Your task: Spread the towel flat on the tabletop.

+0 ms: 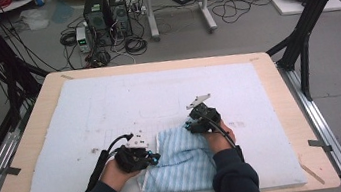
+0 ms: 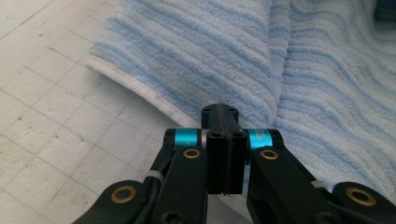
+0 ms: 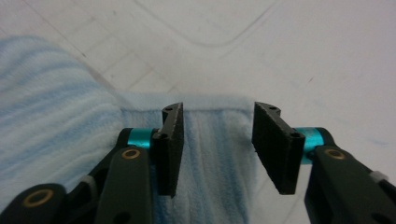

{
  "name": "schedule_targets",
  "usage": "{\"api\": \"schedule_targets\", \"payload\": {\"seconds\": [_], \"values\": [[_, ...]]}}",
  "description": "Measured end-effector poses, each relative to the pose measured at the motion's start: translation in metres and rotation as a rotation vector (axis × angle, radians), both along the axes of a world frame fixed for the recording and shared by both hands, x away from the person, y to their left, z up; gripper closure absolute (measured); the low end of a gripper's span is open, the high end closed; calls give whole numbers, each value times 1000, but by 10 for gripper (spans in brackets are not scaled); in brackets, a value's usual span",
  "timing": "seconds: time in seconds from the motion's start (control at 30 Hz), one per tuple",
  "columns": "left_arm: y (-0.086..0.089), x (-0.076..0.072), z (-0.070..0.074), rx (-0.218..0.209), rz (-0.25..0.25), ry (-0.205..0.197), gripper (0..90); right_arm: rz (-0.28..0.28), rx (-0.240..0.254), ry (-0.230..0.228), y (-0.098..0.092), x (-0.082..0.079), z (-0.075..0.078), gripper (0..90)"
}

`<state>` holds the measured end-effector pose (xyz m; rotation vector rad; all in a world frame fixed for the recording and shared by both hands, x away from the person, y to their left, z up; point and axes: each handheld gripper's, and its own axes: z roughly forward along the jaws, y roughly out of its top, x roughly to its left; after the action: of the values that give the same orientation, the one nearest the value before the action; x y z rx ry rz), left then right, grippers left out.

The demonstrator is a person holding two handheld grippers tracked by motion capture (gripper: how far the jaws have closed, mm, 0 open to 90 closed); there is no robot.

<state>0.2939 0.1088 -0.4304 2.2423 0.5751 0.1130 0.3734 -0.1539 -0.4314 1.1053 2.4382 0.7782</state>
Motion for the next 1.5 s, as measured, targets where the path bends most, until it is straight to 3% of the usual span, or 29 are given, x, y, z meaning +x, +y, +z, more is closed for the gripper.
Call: {"api": "schedule_targets", "payload": {"seconds": [0.07, 0.1, 0.17, 0.23, 0.33, 0.47, 0.57, 0.63, 0.73, 0.8, 0.87, 1.0, 1.07, 1.2, 1.3, 1.4, 1.43, 1.5], "values": [[0, 1, 1, -11, 33, -17, 847, 9, 54, 34, -4, 1, 0, 759], [0, 1, 2, -14, 63, -32, 757, 22, 53, 39, -5, -1, 0, 845], [2, 3, 5, -31, 98, -57, 624, 61, 24, 9, -5, -5, 2, 874], [5, 5, 10, -71, 145, -80, 500, 64, 57, -50, -9, -12, 7, 874], [11, 11, 18, -154, 203, -99, 459, 55, 142, -153, -20, -25, 20, 872], [19, 19, 27, -241, 281, -99, 451, 30, 194, -258, -36, -41, 32, 867], [18, 23, 32, -272, 304, -107, 458, 2, 216, -333, -48, -52, 39, 867], [14, 26, 34, -304, 311, -100, 460, -19, 247, -406, -56, -61, 45, 868], [7, 29, 35, -316, 307, -88, 459, -89, 264, -482, -65, -66, 51, 868], [-1, 32, 32, -313, 295, -82, 457, -139, 273, -495, -71, -66, 52, 868], [-9, 36, 25, -291, 287, -65, 456, -165, 253, -445, -75, -60, 50, 867], [-23, 44, 13, -251, 301, -51, 451, -166, 228, -398, -76, -59, 42, 861], [-28, 48, 8, -220, 299, -45, 449, -167, 218, -377, -77, -58, 38, 856], [-40, 49, -6, -104, 273, -35, 460, -176, 213, -344, -81, -57, 32, 847], [-44, 48, -12, -52, 243, -24, 558, -175, 207, -329, -81, -57, 30, 839], [-45, 45, -12, 10, 206, -71, 795, -168, 201, -318, -81, -57, 29, 833], [-43, 45, -11, 7, 203, -55, 864, -169, 202, -313, -81, -57, 29, 830], [-40, 45, -11, 13, 191, -32, 880, -168, 200, -312, -80, -56, 28, 830]]}}
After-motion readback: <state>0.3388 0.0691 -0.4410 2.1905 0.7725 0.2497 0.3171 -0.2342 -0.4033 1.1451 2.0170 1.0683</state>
